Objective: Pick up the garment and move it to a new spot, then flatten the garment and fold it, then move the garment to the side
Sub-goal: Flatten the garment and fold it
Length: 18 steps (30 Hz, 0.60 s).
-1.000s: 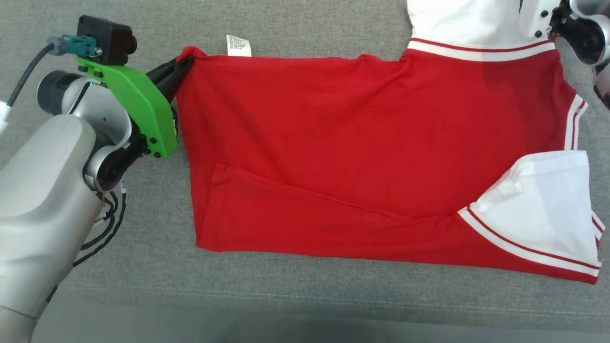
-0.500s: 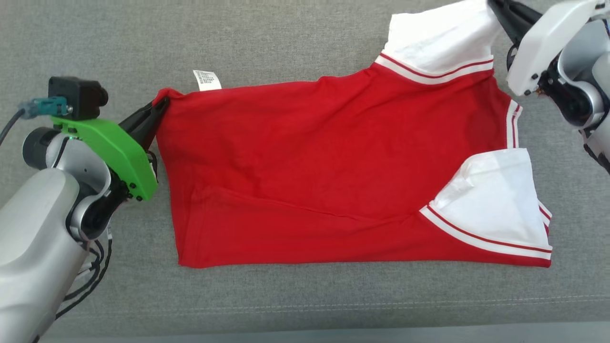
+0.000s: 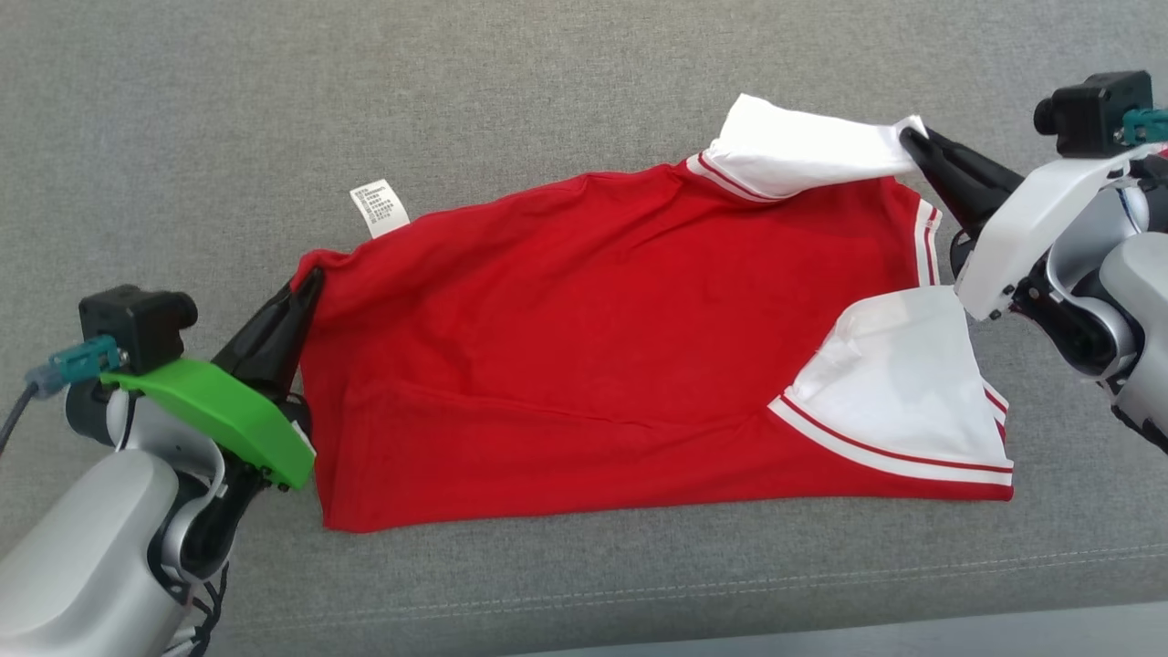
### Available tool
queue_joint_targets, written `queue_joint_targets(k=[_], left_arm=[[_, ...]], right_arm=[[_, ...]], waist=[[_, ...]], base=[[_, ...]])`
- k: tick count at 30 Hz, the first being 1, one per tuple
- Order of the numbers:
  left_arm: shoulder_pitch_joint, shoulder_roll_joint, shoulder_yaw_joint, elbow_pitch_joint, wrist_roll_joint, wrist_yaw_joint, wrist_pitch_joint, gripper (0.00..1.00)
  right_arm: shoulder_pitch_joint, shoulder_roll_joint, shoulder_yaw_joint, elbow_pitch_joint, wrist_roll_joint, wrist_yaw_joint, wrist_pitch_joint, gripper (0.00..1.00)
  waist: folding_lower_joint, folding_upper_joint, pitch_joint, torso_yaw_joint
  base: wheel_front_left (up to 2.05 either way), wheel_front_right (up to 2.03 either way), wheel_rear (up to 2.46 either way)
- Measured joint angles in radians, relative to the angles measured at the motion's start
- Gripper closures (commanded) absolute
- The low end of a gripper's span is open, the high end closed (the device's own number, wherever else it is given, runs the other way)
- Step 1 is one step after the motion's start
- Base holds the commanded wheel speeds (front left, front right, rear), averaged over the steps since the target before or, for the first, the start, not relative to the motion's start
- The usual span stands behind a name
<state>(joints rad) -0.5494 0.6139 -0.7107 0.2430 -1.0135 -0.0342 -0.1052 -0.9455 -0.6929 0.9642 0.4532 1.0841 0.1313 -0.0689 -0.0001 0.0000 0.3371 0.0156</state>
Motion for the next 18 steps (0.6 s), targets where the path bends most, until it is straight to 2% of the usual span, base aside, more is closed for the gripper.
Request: queue_joint_targets(k=[9, 18], left_arm=[[0.114, -0.014, 0.03, -0.037, -0.015, 0.005, -0.118, 1.0], [0.174, -0.018, 0.024, -0.026, 0.039, -0.005, -0.144, 1.0]], right_arm=[[0.063, -0.03, 0.046, -0.015, 0.053, 0.0, -0.062, 1.0], [0.097, -0.04, 0.1, -0.012, 0.072, 0.0, -0.085, 1.0]], waist=[[0.0, 0.0, -0.015, -0.008], [0.0, 0.0, -0.017, -0.013]], base=[[0.0, 0.0, 0.0], [0.0, 0.0, 0.0]])
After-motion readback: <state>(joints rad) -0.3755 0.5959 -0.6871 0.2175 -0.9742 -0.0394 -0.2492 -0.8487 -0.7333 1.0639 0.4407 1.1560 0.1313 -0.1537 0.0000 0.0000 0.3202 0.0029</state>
